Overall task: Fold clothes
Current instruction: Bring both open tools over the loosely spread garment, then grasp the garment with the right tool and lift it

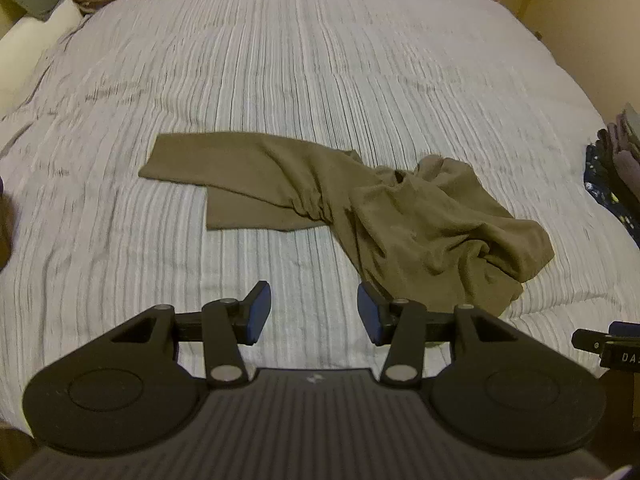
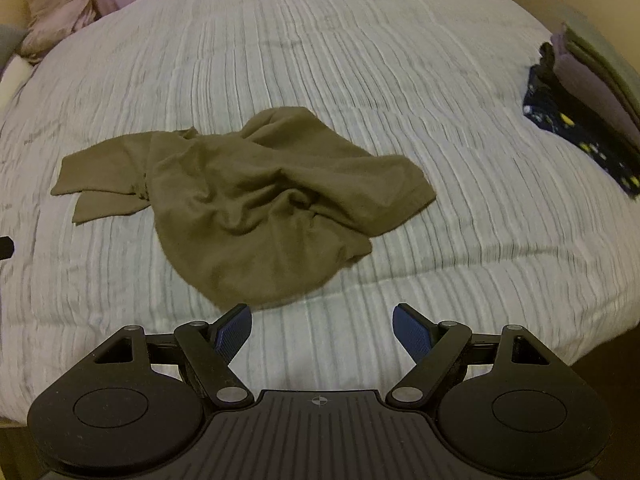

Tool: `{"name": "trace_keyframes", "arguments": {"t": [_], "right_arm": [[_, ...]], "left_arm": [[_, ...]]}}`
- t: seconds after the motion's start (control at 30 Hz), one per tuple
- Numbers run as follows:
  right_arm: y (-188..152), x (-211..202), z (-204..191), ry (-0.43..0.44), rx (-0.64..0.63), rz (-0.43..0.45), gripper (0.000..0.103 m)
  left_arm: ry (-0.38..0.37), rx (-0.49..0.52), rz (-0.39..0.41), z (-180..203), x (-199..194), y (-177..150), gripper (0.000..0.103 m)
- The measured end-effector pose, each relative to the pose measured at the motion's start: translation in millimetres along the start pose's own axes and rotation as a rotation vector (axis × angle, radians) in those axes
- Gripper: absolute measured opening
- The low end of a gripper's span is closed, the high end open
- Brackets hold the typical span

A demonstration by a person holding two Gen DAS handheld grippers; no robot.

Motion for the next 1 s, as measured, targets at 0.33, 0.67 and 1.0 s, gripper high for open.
{"name": "trace_keyframes", "arguments": {"t": [0.33, 0.67, 1.0], "right_arm": [[7.6, 29.9, 19.0, 0.079, -0.061, -0.067, 0.081], [3.8, 98.2, 38.7, 0.517, 0.614, -0.099, 0.081], [-20.8, 188.7, 18.7, 0.633, 1.055, -0.099, 0.068]], "left_arm": [[-0.003, -0.085, -0.038, -1.4, 21.5, -11.4, 0.043], [-0.07, -0.194, -0.067, -55.0, 85.1, 8.0, 0.043], [-0.131, -0.187, -0.089, -83.6, 151.3, 24.3, 0.043]]}}
Point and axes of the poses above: each gripper's, at about its wrist camera, not at the fingertips, and x roughly the way its jaws point, z to its right, y to its top, the point moved 6 cm from there along x, roughly the way its jaws point, and after that the axes turned 6 degrees about -z, right-handed, at the moved point
